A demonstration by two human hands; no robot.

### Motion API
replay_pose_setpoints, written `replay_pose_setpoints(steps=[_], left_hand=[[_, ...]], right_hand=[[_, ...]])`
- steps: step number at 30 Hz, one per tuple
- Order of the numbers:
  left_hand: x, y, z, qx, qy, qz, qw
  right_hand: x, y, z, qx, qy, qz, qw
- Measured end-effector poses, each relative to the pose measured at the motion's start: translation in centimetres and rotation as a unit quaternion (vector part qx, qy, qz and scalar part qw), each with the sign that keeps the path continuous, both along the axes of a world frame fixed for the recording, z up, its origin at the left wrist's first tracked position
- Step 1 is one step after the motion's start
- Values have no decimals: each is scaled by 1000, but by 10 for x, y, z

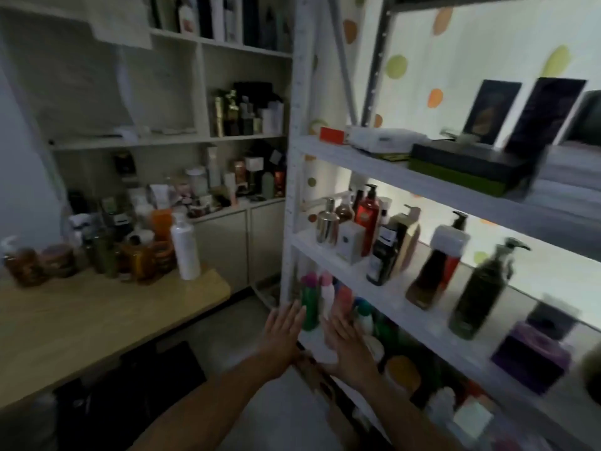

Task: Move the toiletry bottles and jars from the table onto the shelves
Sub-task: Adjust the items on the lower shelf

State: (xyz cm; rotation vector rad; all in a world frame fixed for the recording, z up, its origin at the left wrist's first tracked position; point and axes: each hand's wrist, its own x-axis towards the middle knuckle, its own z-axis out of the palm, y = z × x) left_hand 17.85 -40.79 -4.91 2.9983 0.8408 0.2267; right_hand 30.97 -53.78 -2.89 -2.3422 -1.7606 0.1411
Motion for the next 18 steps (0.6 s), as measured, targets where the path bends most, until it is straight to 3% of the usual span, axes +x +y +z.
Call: replay_pose_setpoints(steps=[6,10,18], left_hand=[[-143,112,19,-59,43,163,984],[-219,153,25,-74,17,246,966],[-293,221,18,-80,-5,336,938]], right_hand=[[-118,152,1,-29,23,119,992],[-186,218,12,-45,42,178,982],[-250,325,7,-27,77,235,969]])
